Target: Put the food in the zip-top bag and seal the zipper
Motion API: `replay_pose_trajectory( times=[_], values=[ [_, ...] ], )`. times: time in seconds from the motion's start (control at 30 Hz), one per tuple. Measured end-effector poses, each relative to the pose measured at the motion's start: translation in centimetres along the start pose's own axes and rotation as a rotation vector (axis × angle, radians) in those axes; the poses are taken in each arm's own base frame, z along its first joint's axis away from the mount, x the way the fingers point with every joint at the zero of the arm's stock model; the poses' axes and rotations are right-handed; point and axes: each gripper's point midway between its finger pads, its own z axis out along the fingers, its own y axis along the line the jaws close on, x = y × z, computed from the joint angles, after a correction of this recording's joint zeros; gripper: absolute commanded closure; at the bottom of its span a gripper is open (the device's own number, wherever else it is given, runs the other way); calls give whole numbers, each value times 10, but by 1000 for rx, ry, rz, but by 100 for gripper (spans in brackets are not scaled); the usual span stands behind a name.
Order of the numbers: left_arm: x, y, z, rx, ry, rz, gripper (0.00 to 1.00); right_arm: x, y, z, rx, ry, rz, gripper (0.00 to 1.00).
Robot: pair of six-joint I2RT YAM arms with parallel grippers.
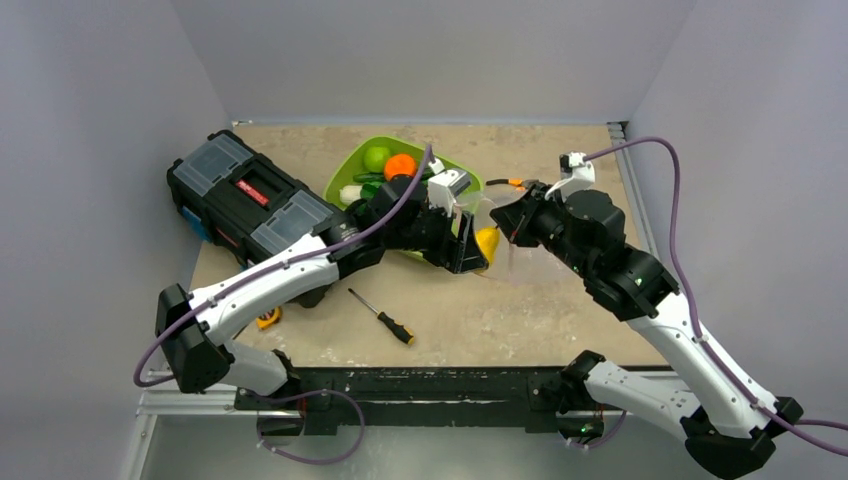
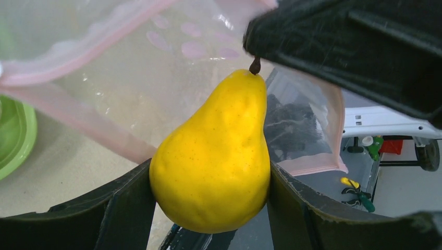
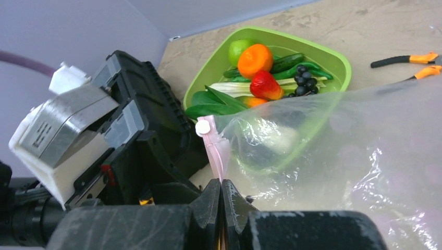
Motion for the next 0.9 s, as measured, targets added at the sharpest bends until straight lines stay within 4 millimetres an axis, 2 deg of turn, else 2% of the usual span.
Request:
replay_pose_trajectory(
  times=[0.13,0.27,0.47,0.63,0.73,0.9],
  values=[
    [-8,-5,4,-4,25,-11,20,-1,8,0,-43,4,-16,100],
    [-4,-5,1,-23,67,-26,9,0,11,-1,-64,8,-36,100],
    [-9,-12,-6,-20,75,-29,8,0,10,-1,-63,10,-48,100],
    [-11,-14,-14,-23,63,-20,12,4,5,-2,-46,21,-59,100],
    [-16,-14,-30,-38,22,7,13,7,-2,-4,-20,25,-72,100],
    [-27,-11,-69,-90,-110,53,15,7,-13,-11,18,18,-91,100]
  ],
)
